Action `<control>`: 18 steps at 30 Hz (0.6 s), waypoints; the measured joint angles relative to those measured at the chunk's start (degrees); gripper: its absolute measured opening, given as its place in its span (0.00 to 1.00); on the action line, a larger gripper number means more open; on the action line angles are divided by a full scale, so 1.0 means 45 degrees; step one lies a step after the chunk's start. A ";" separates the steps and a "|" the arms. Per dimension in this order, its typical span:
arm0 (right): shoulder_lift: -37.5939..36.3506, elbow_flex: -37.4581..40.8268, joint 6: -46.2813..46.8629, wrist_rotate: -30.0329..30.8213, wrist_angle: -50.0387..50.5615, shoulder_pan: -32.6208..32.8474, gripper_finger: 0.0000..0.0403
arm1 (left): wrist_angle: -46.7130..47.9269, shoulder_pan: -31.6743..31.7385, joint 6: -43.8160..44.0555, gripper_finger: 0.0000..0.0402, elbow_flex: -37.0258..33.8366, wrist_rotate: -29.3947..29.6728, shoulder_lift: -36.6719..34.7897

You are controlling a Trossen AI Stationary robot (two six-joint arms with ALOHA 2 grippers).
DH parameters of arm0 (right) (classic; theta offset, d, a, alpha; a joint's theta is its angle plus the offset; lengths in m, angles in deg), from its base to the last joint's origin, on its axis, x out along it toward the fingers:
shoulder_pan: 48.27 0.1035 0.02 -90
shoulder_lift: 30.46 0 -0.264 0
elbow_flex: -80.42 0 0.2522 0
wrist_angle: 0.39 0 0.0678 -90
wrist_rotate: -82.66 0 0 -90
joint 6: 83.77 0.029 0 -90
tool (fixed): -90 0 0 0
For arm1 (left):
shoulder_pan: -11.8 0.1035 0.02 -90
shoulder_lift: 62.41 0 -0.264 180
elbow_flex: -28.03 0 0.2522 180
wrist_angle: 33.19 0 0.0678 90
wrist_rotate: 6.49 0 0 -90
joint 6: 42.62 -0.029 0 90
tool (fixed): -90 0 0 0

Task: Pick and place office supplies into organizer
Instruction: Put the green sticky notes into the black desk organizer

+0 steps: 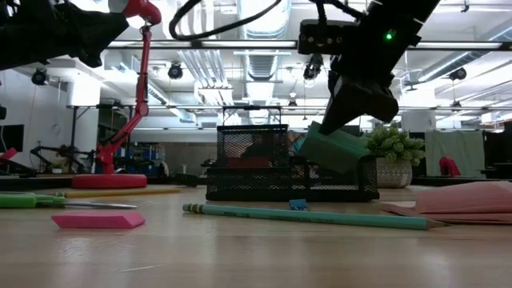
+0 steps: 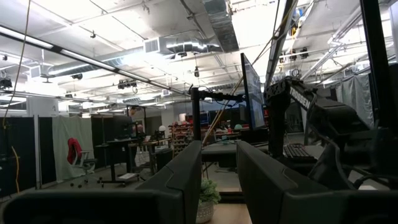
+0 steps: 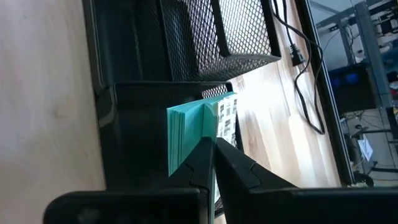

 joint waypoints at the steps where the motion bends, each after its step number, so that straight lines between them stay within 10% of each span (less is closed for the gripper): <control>1: 0.0000 0.0059 -0.0003 -0.0002 -0.0011 -0.0002 0.02 | 0.0000 -0.0004 0.0000 0.22 0.0004 0.0000 -0.0001; 18: 0.0005 0.0448 -0.0625 -0.0283 -0.0919 -0.0115 0.02 | 0.0000 -0.0005 0.0000 0.22 0.0001 0.0000 -0.0005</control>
